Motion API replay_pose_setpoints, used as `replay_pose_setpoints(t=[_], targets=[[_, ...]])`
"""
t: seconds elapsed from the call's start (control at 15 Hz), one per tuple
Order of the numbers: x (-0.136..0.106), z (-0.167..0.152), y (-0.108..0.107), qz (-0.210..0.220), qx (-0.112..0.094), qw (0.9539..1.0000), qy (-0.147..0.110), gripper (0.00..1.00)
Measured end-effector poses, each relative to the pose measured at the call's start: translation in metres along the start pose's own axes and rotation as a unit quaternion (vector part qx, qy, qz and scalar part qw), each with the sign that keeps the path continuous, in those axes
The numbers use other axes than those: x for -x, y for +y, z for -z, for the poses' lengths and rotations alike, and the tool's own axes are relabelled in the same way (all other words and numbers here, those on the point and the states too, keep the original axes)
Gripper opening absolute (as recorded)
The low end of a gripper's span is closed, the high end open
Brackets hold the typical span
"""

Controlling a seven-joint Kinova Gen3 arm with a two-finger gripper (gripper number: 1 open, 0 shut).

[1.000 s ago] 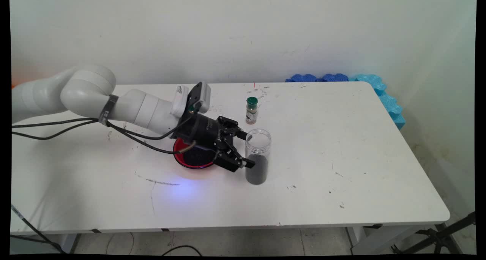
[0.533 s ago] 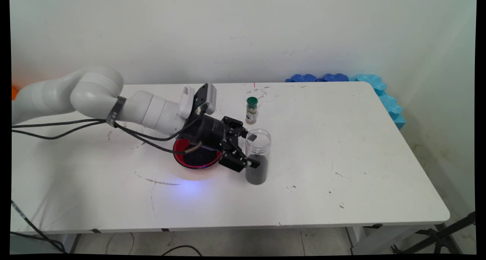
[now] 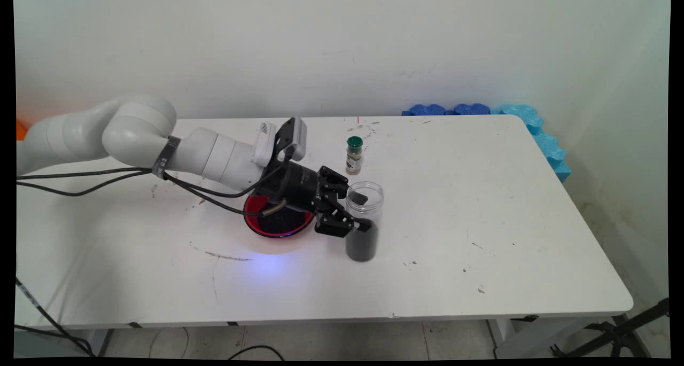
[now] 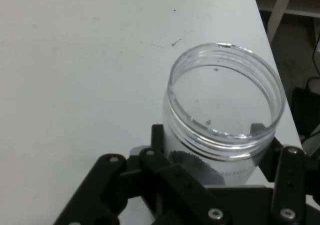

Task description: Pour the black seasoning powder in the red bowl

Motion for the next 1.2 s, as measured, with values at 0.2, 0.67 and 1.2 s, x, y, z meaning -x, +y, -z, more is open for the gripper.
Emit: replay_pose_setpoints(t=[0.2, 0.67, 1.2], targets=[[-0.002, 0.007, 0.001, -0.001, 0.000, 1.0000, 0.000, 0.00], [-0.014, 0.056, 0.006, 0.008, -0.010, 0.9999, -0.002, 0.00], [-0.036, 0.141, 0.022, 0.025, -0.008, 0.9996, -0.012, 0.00]])
